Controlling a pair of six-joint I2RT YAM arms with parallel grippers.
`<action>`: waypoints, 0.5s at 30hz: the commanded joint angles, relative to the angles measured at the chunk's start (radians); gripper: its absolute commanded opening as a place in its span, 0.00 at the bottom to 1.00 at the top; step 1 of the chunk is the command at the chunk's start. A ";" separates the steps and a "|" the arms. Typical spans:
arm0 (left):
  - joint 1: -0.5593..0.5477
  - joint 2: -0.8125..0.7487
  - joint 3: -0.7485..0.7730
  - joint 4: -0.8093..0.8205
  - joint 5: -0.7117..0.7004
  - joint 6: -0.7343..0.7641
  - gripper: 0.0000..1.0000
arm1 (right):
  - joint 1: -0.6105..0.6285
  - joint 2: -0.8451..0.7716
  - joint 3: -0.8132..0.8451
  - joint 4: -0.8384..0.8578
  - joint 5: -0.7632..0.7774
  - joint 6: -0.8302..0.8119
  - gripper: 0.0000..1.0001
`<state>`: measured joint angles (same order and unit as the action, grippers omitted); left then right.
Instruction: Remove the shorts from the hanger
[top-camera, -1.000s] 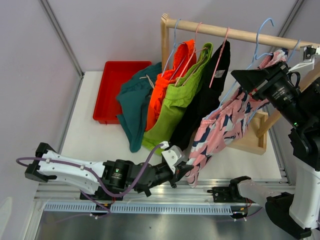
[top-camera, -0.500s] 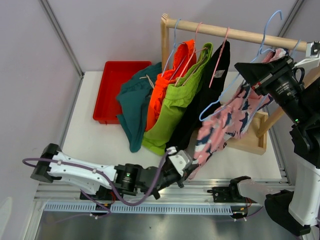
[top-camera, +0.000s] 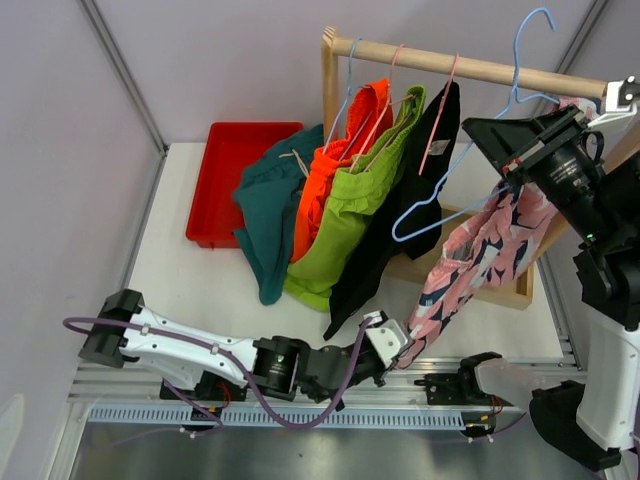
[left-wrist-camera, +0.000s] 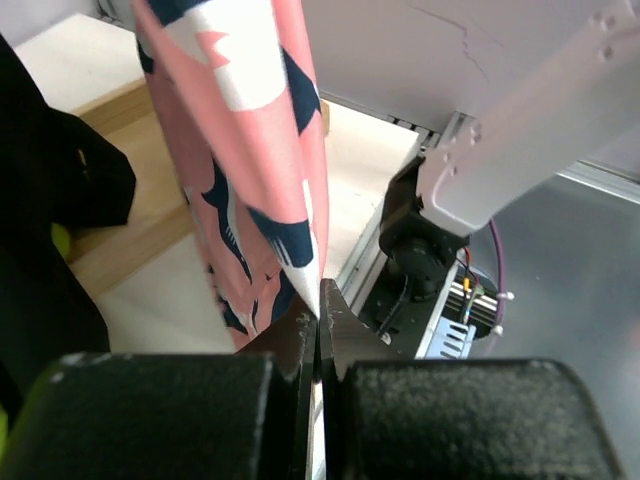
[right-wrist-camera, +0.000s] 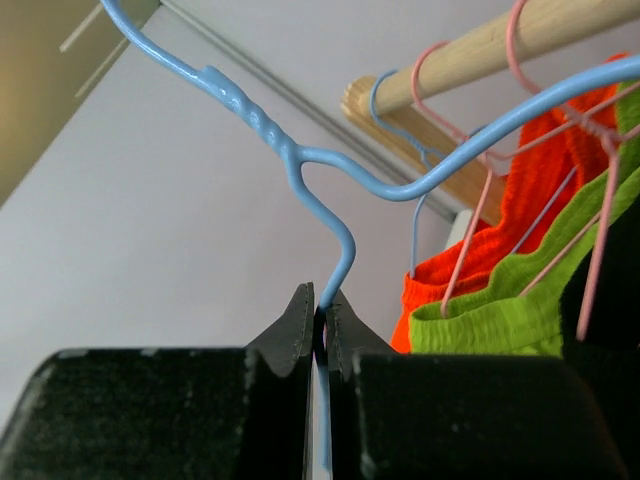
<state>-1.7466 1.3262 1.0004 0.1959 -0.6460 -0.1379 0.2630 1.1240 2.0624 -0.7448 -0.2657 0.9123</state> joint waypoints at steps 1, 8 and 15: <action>0.028 0.047 0.136 -0.032 -0.035 0.064 0.00 | -0.007 -0.100 -0.120 0.215 -0.085 0.110 0.00; 0.076 0.116 0.296 0.019 -0.135 0.221 0.00 | -0.007 -0.283 -0.490 0.524 -0.208 0.578 0.00; 0.084 0.116 0.340 0.020 -0.172 0.255 0.00 | -0.007 -0.305 -0.452 0.542 -0.159 0.675 0.00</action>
<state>-1.6657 1.4540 1.3022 0.1898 -0.7765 0.0761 0.2569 0.8223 1.5612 -0.3214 -0.4217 1.4940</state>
